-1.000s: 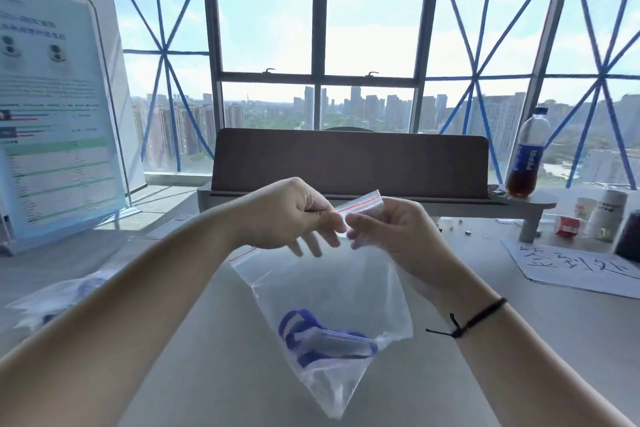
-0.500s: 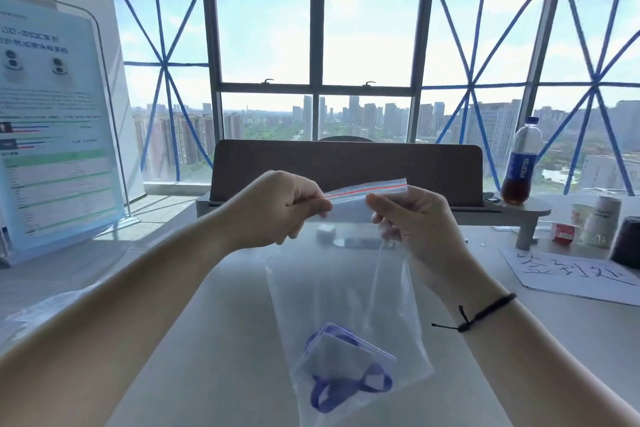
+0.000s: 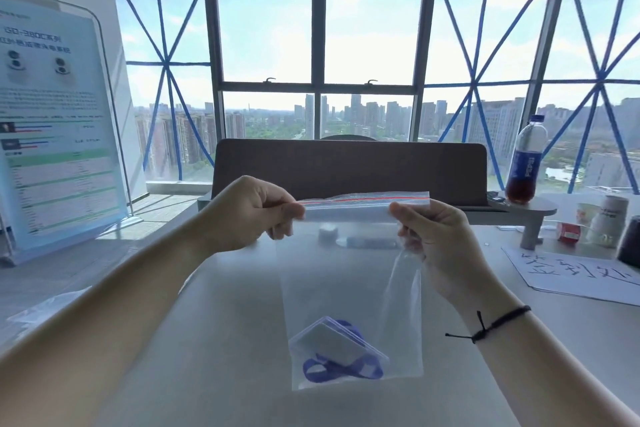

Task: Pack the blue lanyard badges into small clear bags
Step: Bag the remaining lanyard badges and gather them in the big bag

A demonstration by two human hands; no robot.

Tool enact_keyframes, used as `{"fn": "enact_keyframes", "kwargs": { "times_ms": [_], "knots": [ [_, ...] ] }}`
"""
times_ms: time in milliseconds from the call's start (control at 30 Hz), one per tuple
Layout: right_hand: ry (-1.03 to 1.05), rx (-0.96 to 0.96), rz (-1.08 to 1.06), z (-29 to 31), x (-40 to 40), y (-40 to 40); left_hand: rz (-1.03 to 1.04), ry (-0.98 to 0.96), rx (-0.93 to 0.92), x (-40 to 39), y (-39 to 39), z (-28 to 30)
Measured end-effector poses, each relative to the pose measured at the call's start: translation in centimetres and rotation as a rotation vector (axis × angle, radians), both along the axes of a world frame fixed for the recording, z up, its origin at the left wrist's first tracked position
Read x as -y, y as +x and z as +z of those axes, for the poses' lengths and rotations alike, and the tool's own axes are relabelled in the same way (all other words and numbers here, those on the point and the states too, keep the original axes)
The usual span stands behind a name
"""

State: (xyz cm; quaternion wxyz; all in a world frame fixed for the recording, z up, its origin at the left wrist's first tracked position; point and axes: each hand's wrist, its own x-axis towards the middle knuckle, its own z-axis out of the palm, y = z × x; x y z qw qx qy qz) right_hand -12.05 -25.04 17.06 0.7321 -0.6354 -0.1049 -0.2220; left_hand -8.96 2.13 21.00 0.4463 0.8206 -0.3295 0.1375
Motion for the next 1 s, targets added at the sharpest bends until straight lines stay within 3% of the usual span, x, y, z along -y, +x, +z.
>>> {"fn": "enact_keyframes", "kwargs": {
  "times_ms": [167,300,467,633,700,833,900,1000],
  "knots": [
    [0.064,-0.014,0.045,-0.2,-0.6,0.3,-0.005,-0.096,-0.042,-0.1,0.0,-0.8],
    [0.212,-0.054,0.118,-0.6,-1.9,1.1,-0.037,-0.448,-0.290,0.0,0.5,-3.7],
    [0.256,-0.100,0.120,-0.8,-3.4,2.2,-0.045,-0.386,-0.543,1.4,0.8,-11.2],
    [0.274,-0.118,0.077,-1.1,-3.1,3.4,-0.002,-0.613,-0.530,1.7,1.6,-12.4],
    [0.321,-0.136,0.079,-1.1,-3.0,4.0,-0.045,-0.556,-0.533,1.4,1.7,-12.9],
    [0.362,-0.171,0.091,-1.5,-3.5,5.6,-0.124,-0.247,-0.676,1.6,1.8,-17.3],
    [0.364,-0.180,0.081,-1.7,-3.7,6.5,-0.039,-0.239,-0.739,2.3,1.8,-19.4],
    [0.374,-0.189,0.053,-2.0,-3.9,7.8,0.097,-0.402,-0.803,2.6,2.3,-20.2]
  ]
}}
